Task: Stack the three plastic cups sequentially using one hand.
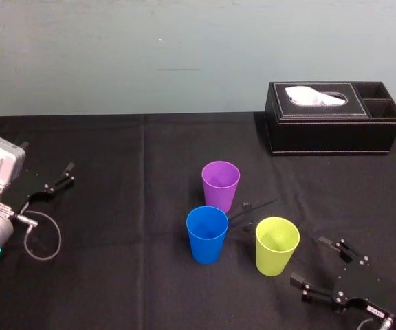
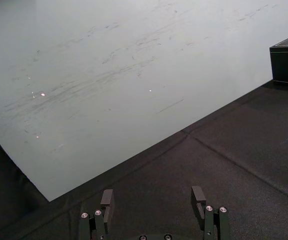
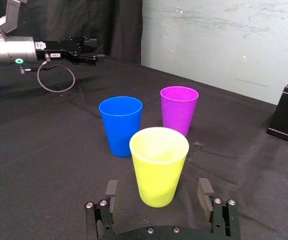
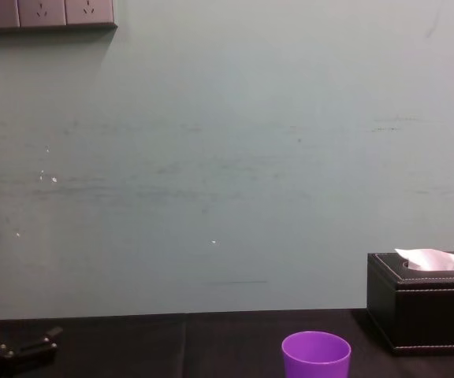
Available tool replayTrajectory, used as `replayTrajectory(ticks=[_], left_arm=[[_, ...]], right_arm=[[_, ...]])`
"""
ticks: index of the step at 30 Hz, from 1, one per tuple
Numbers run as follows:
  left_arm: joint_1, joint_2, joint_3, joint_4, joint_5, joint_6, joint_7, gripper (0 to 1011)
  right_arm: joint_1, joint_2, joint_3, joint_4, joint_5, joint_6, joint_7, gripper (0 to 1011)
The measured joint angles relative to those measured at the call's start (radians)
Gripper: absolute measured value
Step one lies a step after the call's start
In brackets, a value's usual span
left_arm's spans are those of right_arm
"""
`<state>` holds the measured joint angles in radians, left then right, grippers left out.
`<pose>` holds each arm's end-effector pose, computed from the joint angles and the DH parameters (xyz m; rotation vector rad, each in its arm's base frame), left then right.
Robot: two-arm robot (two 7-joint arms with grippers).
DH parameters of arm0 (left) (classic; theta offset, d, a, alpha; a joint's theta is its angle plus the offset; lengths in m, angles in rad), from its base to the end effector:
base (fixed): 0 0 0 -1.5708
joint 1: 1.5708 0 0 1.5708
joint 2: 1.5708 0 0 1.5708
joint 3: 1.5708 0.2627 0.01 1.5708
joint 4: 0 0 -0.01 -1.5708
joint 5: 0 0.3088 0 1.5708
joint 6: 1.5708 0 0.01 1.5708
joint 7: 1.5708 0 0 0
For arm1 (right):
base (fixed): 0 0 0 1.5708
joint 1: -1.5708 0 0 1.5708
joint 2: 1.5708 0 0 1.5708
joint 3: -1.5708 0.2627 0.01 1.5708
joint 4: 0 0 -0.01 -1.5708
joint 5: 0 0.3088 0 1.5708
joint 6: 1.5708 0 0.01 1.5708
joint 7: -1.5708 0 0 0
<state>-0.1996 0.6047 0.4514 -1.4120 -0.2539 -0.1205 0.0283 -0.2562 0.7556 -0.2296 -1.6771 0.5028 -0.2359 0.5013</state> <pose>0.3536 0.0672 -0.2802 0.3045 -0.2851 1.2480 0.2524 -0.1089 -0.2964 -0.1870 -0.0281 -0.7673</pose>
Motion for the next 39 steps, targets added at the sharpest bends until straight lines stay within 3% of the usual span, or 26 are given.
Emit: replayTrajectory(ticks=[25,39], left_arm=[[0.000,0.000,0.000,0.000,0.000,0.000,0.000,1010],[0.000,0.000,0.000,0.000,0.000,0.000,0.000,1010]], right_arm=[[0.056,-0.083,0.006,0.045,-0.030,0.063,0.049,1003],[0.135,-0.138,-0.035,0.082,-0.087,0.101,0.041,1003]])
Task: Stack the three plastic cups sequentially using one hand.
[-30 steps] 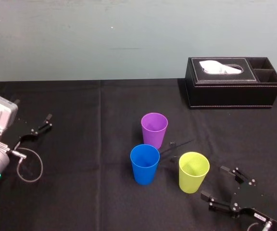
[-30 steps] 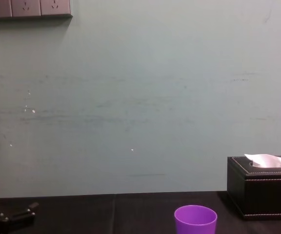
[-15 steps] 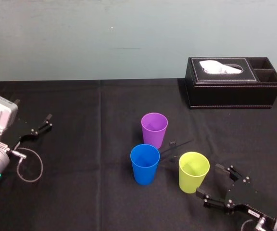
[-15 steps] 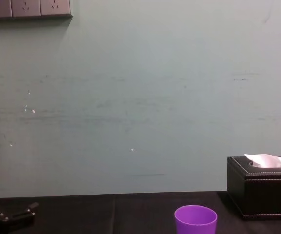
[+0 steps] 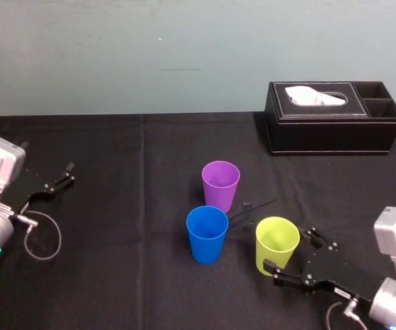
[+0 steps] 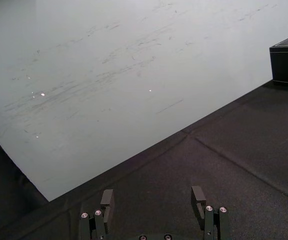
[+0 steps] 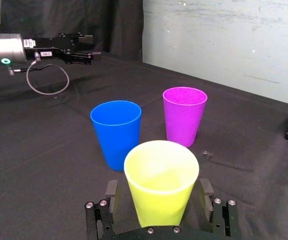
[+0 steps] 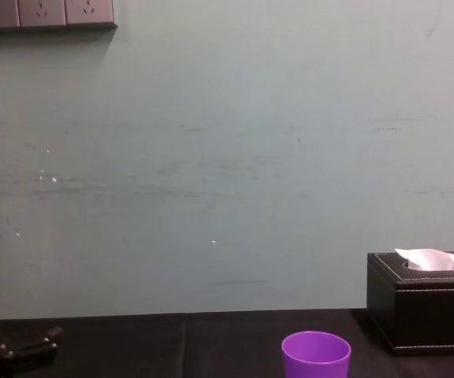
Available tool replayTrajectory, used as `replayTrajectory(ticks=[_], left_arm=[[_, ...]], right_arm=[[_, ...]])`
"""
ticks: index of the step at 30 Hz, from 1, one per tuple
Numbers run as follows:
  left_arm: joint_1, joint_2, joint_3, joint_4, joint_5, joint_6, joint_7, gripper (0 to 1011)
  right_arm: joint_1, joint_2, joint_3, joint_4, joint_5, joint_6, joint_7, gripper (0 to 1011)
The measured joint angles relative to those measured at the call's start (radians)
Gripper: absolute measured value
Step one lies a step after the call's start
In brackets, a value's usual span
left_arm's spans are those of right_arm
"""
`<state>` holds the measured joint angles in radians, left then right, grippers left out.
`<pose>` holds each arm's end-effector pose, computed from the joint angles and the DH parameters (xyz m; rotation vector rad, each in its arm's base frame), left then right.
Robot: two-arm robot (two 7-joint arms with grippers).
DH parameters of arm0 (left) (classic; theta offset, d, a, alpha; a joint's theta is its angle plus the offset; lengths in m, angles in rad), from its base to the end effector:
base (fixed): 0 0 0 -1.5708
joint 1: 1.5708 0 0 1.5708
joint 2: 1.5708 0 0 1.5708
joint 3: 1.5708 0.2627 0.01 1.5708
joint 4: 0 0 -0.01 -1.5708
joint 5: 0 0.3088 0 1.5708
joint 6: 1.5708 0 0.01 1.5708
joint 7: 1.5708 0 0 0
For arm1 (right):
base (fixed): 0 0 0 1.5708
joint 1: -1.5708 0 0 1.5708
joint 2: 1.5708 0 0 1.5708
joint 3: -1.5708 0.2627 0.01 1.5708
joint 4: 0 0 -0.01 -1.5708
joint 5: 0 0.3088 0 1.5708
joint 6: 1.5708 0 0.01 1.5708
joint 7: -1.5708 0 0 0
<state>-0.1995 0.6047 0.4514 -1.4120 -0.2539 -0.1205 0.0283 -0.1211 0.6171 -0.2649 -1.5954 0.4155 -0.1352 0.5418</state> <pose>0.3536 0.0672 -0.2803 0.3045 -0.2850 1.2480 0.2832 -0.0828 -0.3009 -0.1944 0.0024 -0.7599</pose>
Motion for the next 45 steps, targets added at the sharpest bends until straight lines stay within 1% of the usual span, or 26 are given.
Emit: replayTrajectory(ticks=[4,9,14,17,21,22,24,26,34,45], left_arm=[[0.000,0.000,0.000,0.000,0.000,0.000,0.000,1010],[0.000,0.000,0.000,0.000,0.000,0.000,0.000,1010],[0.000,0.000,0.000,0.000,0.000,0.000,0.000,1010],[0.000,0.000,0.000,0.000,0.000,0.000,0.000,1010],[0.000,0.000,0.000,0.000,0.000,0.000,0.000,1010],[0.000,0.000,0.000,0.000,0.000,0.000,0.000,1010],[0.000,0.000,0.000,0.000,0.000,0.000,0.000,1010],[0.000,0.000,0.000,0.000,0.000,0.000,0.000,1010],[0.000,0.000,0.000,0.000,0.000,0.000,0.000,1010],[0.000,0.000,0.000,0.000,0.000,0.000,0.000,1010]], right_arm=[[0.034,-0.021,-0.020,0.018,-0.023,0.012,-0.009,1003],[0.062,-0.037,-0.038,0.031,-0.052,0.028,-0.025,1003],[0.059,-0.035,-0.036,0.030,-0.050,0.027,-0.025,1003],[0.057,-0.034,-0.035,0.029,-0.047,0.026,-0.024,965],[0.055,-0.033,-0.033,0.028,-0.046,0.024,-0.024,863],[0.055,-0.032,-0.033,0.028,-0.045,0.024,-0.024,863],[0.054,-0.032,-0.032,0.027,-0.044,0.023,-0.023,784],[0.053,-0.031,-0.032,0.027,-0.043,0.023,-0.023,764],[0.052,-0.031,-0.031,0.025,-0.041,0.021,-0.022,734],[0.051,-0.030,-0.030,0.024,-0.040,0.020,-0.021,734]])
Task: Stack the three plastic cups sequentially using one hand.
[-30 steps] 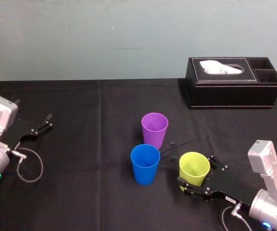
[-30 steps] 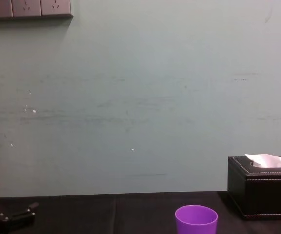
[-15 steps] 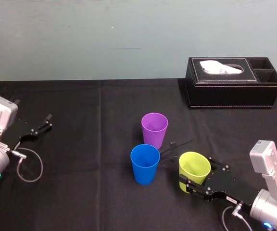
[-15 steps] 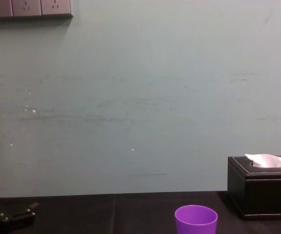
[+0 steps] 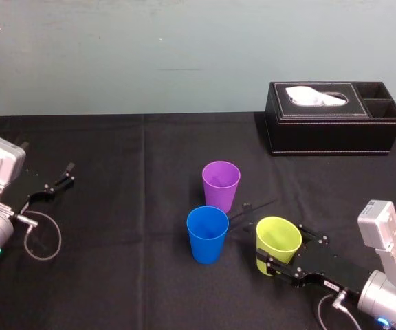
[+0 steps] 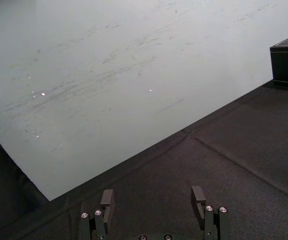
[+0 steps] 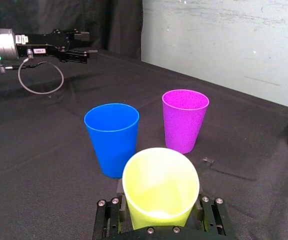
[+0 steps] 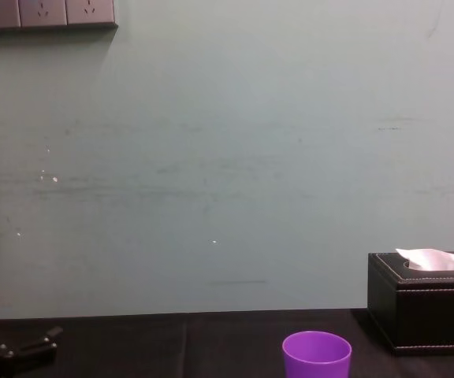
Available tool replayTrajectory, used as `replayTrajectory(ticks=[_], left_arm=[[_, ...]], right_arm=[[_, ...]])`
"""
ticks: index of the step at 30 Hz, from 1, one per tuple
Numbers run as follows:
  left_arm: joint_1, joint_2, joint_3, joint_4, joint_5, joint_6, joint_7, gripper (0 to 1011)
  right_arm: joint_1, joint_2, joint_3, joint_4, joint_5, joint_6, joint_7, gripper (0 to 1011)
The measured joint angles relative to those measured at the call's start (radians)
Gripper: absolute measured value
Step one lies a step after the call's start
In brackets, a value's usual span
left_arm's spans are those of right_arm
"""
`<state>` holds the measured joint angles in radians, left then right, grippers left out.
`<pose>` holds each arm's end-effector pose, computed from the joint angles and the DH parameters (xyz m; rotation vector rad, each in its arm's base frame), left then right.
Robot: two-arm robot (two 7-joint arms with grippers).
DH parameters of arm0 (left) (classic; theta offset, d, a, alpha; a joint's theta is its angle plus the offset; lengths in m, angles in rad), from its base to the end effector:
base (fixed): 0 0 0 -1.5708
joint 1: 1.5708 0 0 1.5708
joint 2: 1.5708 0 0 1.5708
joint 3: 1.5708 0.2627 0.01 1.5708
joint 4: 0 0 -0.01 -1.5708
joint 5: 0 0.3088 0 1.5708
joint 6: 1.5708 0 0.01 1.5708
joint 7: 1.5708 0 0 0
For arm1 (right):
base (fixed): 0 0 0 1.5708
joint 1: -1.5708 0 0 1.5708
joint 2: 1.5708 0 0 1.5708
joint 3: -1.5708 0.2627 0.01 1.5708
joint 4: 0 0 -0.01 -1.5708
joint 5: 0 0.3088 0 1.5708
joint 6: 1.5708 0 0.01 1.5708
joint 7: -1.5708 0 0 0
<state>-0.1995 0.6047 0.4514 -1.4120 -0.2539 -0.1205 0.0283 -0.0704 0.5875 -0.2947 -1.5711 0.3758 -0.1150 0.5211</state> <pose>0.3536 0.0672 -0.2803 0.3045 -0.2850 1.2480 0.2943 -0.0714 -0.3002 -0.2107 -0.0130 -0.7659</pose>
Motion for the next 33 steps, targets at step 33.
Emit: replayTrajectory(ticks=[33], left_arm=[[0.000,0.000,0.000,0.000,0.000,0.000,0.000,1010]], right_arm=[[0.228,0.029,-0.048,-0.146,0.095,0.273,-0.043,734]])
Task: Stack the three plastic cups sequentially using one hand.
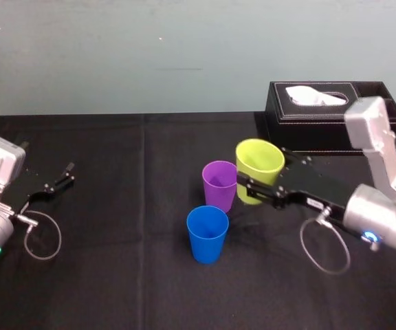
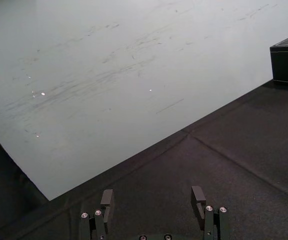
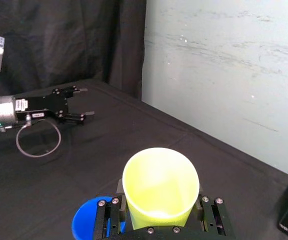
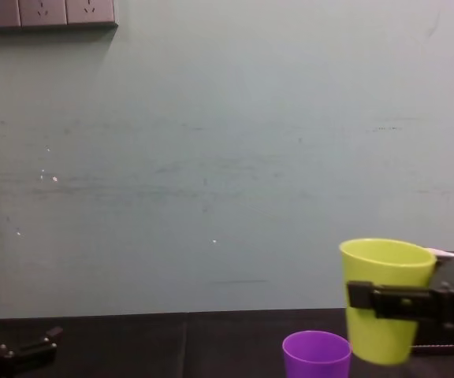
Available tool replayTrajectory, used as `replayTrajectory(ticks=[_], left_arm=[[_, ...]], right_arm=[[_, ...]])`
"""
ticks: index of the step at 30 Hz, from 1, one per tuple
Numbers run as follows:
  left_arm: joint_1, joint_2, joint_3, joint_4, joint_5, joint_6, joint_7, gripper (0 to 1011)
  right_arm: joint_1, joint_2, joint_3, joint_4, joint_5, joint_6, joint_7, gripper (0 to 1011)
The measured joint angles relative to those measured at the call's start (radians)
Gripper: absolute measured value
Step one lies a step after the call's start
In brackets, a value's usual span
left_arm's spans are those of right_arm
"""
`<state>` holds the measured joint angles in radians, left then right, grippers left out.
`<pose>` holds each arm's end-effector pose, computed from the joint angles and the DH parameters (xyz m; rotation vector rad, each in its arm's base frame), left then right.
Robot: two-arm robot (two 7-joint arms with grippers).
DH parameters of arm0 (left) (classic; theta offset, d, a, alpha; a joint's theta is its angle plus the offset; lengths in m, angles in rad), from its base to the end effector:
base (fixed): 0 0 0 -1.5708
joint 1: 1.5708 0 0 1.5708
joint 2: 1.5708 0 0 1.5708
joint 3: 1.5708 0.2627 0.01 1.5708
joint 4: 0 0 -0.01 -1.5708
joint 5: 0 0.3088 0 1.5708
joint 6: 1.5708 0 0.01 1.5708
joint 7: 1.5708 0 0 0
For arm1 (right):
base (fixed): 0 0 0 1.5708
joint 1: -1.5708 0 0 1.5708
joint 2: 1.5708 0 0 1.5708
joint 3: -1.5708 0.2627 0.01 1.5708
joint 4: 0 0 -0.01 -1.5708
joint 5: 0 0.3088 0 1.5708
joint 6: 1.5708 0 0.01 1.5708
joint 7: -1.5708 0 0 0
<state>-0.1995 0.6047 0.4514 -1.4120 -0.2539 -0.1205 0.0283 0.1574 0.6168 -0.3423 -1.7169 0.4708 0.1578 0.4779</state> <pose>0.3536 0.0672 -0.2803 0.3045 -0.2850 1.2480 0.3430 -0.0416 -0.1982 -0.1810 -0.0464 -0.7456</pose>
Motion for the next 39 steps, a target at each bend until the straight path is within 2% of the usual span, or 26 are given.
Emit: replayTrajectory(ticks=[6,18,30,39], left_arm=[[0.000,0.000,0.000,0.000,0.000,0.000,0.000,1010],[0.000,0.000,0.000,0.000,0.000,0.000,0.000,1010],[0.000,0.000,0.000,0.000,0.000,0.000,0.000,1010],[0.000,0.000,0.000,0.000,0.000,0.000,0.000,1010]], right_arm=[[0.090,-0.043,-0.049,0.068,-0.025,0.023,-0.003,734],[0.182,-0.104,-0.108,0.155,-0.076,0.042,-0.016,734],[0.221,-0.143,-0.123,0.213,-0.103,0.051,-0.021,734],[0.233,-0.155,-0.126,0.236,-0.114,0.052,-0.020,734]])
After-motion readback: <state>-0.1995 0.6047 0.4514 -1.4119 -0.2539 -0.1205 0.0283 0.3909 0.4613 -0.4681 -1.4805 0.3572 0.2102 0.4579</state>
